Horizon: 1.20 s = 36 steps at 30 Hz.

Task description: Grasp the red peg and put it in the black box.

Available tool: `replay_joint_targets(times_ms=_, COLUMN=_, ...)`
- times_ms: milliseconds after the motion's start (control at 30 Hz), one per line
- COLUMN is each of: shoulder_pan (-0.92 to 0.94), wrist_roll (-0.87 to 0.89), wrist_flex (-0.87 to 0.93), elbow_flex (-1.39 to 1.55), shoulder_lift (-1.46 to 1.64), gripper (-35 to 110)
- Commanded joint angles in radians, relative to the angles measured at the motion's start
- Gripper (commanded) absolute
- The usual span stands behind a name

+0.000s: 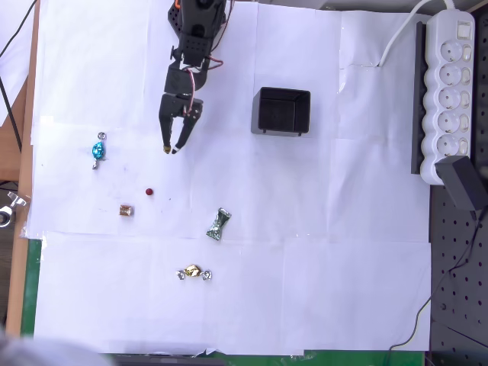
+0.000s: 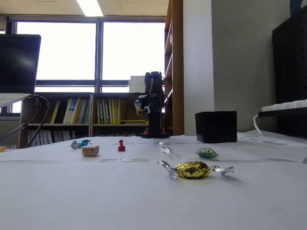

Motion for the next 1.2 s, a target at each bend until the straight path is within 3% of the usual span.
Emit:
replay_joint_targets(times_ms=0, shoulder_pan=0.011, wrist_roll=0.025, wrist_flex=-0.089, elbow_flex=0.015, shoulder_lift=0.114, gripper=2)
replay_joint_targets(times_ms=167, shoulder_pan=0.038, wrist_roll=0.026, wrist_flex=-0.224, elbow_flex=0.071, shoulder_lift=0.308, gripper=2)
replay_joint_targets(times_ms=567, shoulder_pan=0.083, wrist_roll=-0.015, wrist_flex=-0.739, elbow_flex=0.233, shoulder_lift=0.703, gripper=3)
replay_joint_targets(times_ms=733, shoulder_pan=0.107, wrist_roll=-0.048, wrist_flex=-0.825, elbow_flex=0.31, shoulder_lift=0.847, gripper=3)
replay_joint_targets(times_ms=1167, shoulder_pan=0.143, wrist_roll=-0.069, wrist_flex=-0.844, elbow_flex=0.537, shoulder_lift=1.088, gripper=4)
